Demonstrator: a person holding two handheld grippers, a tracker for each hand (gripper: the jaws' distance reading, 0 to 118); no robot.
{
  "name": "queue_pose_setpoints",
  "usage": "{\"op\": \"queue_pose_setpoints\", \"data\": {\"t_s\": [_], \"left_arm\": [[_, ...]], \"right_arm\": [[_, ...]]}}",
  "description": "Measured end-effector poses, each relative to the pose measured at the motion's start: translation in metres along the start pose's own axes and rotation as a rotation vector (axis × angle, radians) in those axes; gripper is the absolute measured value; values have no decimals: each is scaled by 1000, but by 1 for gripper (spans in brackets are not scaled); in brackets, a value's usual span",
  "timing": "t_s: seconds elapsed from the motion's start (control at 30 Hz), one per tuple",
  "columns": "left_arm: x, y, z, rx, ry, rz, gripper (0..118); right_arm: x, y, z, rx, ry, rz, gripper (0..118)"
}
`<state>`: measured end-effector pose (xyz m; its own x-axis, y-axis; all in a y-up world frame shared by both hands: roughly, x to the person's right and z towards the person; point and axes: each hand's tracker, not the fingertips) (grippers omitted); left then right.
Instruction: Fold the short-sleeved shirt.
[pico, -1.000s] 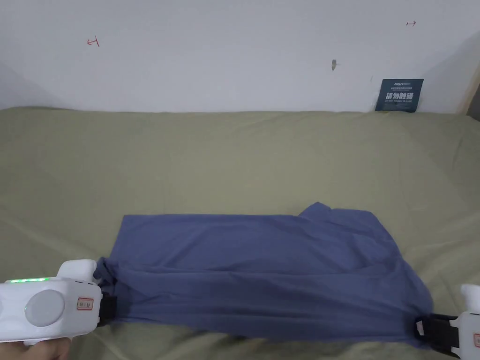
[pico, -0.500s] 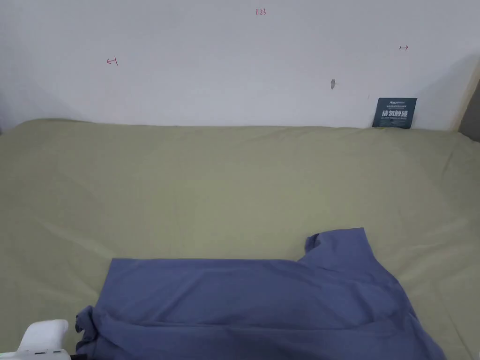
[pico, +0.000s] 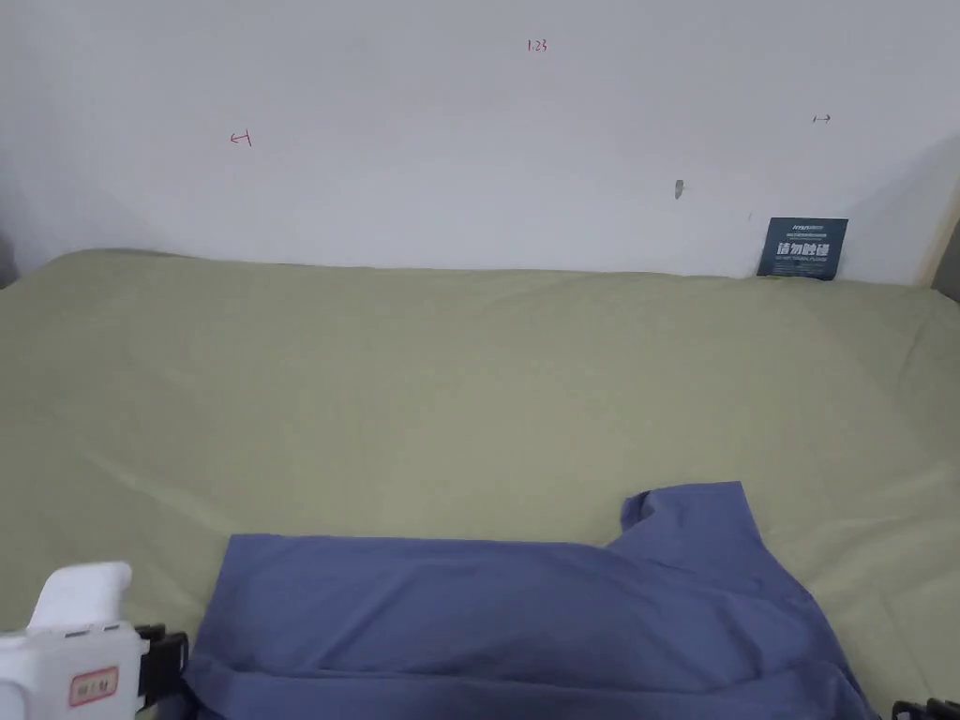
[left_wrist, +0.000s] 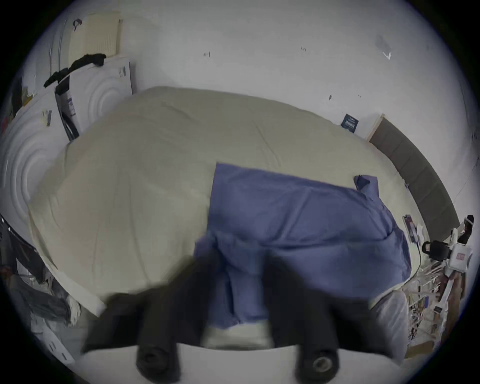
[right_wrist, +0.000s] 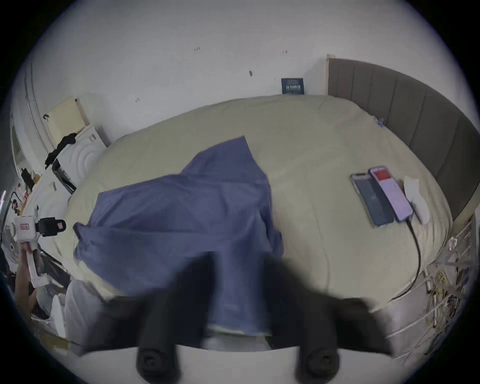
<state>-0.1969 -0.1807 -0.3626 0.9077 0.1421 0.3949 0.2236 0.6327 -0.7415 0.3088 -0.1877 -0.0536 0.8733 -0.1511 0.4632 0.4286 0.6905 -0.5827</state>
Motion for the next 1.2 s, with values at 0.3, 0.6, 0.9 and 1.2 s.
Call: {"op": "queue_pose_setpoints", "data": {"t_s": [0.3, 0.6, 0.9, 1.2], "left_arm": [[-6, 89, -120, -51, 55, -11, 4], [-12, 98, -215, -220, 208, -79, 116], [10, 97, -180, -174, 80, -63, 0], [4, 101, -191, -181, 91, -55, 0]], "right_arm": [[-1, 39, -47, -33, 8, -8, 4], [9, 57, -92, -97, -23, 9, 5], [16, 101, -142, -135, -29, 56, 8], [30, 130, -242, -374, -27, 73, 100]]}}
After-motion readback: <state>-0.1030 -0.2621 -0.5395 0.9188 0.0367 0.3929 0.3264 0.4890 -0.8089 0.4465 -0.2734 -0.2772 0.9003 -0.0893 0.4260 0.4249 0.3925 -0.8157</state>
